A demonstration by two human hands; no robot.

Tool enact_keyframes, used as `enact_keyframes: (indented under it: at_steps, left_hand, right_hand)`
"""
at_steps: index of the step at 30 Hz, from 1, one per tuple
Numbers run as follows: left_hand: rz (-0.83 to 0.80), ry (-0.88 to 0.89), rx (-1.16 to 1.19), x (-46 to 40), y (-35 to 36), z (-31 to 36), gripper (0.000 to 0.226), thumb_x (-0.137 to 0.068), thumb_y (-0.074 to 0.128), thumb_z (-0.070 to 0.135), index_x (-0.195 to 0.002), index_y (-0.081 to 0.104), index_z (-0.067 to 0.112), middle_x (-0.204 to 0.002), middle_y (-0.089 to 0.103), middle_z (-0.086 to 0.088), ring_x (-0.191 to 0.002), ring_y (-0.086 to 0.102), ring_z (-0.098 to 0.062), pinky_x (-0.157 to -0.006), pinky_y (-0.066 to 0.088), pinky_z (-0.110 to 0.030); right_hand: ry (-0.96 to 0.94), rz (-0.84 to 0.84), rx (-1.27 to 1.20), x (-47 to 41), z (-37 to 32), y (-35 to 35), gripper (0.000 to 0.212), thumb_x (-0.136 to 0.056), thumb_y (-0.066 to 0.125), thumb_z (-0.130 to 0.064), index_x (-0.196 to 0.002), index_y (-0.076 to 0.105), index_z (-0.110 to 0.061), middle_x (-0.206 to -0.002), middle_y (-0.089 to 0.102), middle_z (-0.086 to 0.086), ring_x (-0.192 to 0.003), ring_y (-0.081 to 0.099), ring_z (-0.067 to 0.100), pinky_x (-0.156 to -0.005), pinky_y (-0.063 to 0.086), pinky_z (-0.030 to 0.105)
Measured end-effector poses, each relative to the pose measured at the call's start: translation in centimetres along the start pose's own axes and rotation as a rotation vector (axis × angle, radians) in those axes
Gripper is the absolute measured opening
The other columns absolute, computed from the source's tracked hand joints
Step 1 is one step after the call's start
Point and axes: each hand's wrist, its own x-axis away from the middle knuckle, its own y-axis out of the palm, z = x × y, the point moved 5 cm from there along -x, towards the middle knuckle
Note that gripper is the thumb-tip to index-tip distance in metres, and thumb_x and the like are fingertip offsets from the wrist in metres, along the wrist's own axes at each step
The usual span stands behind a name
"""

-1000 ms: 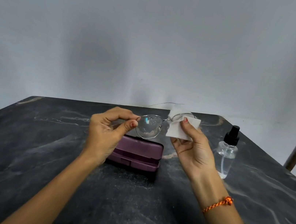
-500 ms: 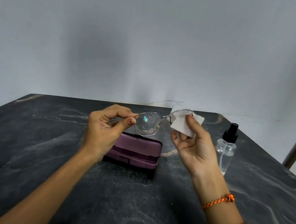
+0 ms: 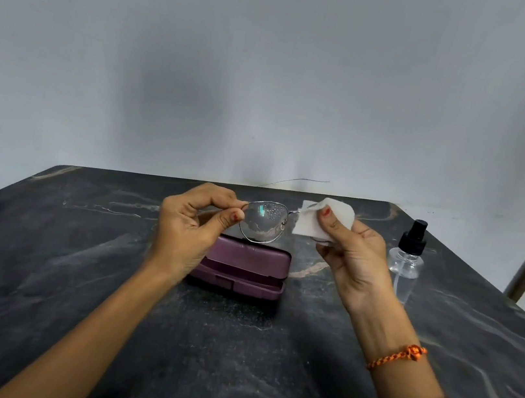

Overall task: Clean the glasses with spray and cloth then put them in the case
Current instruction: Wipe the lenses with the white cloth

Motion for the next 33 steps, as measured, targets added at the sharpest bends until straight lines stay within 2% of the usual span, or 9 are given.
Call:
enact_keyframes:
  at_steps: [5, 7, 9, 13, 16, 22, 25, 29, 33]
  left_hand:
    - [0.009, -0.038, 0.027, 0.0, -0.3, -0.5, 0.017, -0.065, 0.066, 0.009, -0.074, 0.069, 0.023, -0.071, 0.069, 0.015, -0.075, 0.062, 0.0, -0.068, 0.05, -0.01]
    - [0.018, -0.047, 0.037, 0.1, -0.2, -0.5, 0.016, -0.064, 0.067, 0.009, -0.077, 0.07, 0.018, -0.07, 0.069, 0.014, -0.074, 0.062, -0.001, -0.068, 0.05, -0.011]
    - [0.032, -0.045, 0.028, 0.1, -0.1, -0.4, 0.018, -0.064, 0.066, 0.008, -0.082, 0.068, 0.009, -0.066, 0.067, 0.009, -0.073, 0.061, 0.001, -0.067, 0.049, -0.01]
    - [0.019, -0.015, 0.02, 0.2, 0.1, 0.0, 0.02, -0.065, 0.065, 0.008, -0.084, 0.065, 0.013, -0.074, 0.062, 0.001, -0.072, 0.061, 0.004, -0.067, 0.048, -0.008]
    - [0.002, 0.004, 0.007, 0.1, 0.1, 0.0, 0.021, -0.066, 0.065, 0.009, -0.086, 0.065, 0.011, -0.071, 0.064, 0.009, -0.073, 0.061, 0.004, -0.067, 0.048, -0.008]
    - [0.006, -0.01, -0.018, 0.0, -0.3, -0.5, 0.015, -0.066, 0.067, 0.011, -0.079, 0.067, 0.018, -0.07, 0.069, 0.02, -0.073, 0.061, 0.003, -0.067, 0.048, -0.009]
    - [0.01, -0.014, -0.014, 0.0, -0.3, -0.5, 0.015, -0.066, 0.067, 0.012, -0.079, 0.067, 0.019, -0.07, 0.069, 0.02, -0.073, 0.061, 0.003, -0.068, 0.049, -0.01]
    - [0.01, -0.025, 0.005, -0.1, -0.5, -0.5, 0.013, -0.067, 0.066, 0.011, -0.075, 0.066, 0.022, -0.07, 0.069, 0.019, -0.072, 0.062, 0.001, -0.068, 0.05, -0.012]
    - [0.001, -0.046, 0.026, 0.3, 0.0, -0.6, 0.012, -0.066, 0.066, 0.011, -0.073, 0.065, 0.021, -0.068, 0.069, 0.018, -0.073, 0.063, 0.001, -0.069, 0.05, -0.012]
  right_hand:
    - [0.19, -0.016, -0.358, 0.1, 1.1, 0.4, 0.021, -0.076, 0.056, 0.006, -0.067, 0.069, -0.008, -0.06, 0.072, 0.005, -0.057, 0.07, 0.014, -0.054, 0.059, 0.026]
    - [0.206, -0.042, -0.485, 0.2, 1.3, 0.8, 0.015, -0.073, 0.055, 0.005, -0.08, 0.062, -0.006, -0.062, 0.073, 0.008, -0.06, 0.071, 0.018, -0.059, 0.058, 0.035]
    - [0.178, -0.08, -0.515, 0.3, 1.4, 1.2, 0.023, -0.064, 0.058, 0.001, -0.086, 0.059, -0.006, -0.065, 0.073, 0.007, -0.063, 0.072, 0.018, -0.063, 0.058, 0.036]
    - [0.076, -0.089, -0.288, 0.3, 1.2, 1.2, 0.014, -0.064, 0.06, -0.008, -0.078, 0.062, -0.011, -0.062, 0.072, -0.002, -0.062, 0.07, 0.009, -0.058, 0.058, 0.023]
    - [-0.002, -0.01, -0.09, 0.1, 0.7, 0.5, 0.004, -0.074, 0.063, -0.012, -0.073, 0.064, -0.015, -0.056, 0.071, -0.008, -0.055, 0.066, 0.001, -0.052, 0.053, 0.015]
    - [-0.028, 0.051, 0.086, 0.3, 0.1, 0.0, 0.017, -0.047, 0.074, -0.023, -0.06, 0.067, -0.013, -0.052, 0.07, -0.005, -0.05, 0.065, 0.002, -0.046, 0.05, 0.013]
    - [-0.021, 0.031, -0.035, 0.1, 0.0, -0.1, 0.014, -0.051, 0.072, -0.013, -0.065, 0.068, -0.013, -0.057, 0.072, -0.004, -0.056, 0.068, 0.005, -0.051, 0.054, 0.016]
    - [0.061, 0.041, -0.342, 0.2, 0.7, 0.3, 0.017, -0.074, 0.061, 0.004, -0.067, 0.067, -0.011, -0.059, 0.072, 0.0, -0.058, 0.07, 0.011, -0.055, 0.058, 0.023]
    - [0.096, -0.02, -0.587, 0.4, 1.1, 1.1, 0.023, -0.063, 0.06, 0.0, -0.085, 0.058, -0.009, -0.063, 0.073, 0.005, -0.061, 0.071, 0.016, -0.062, 0.058, 0.031]
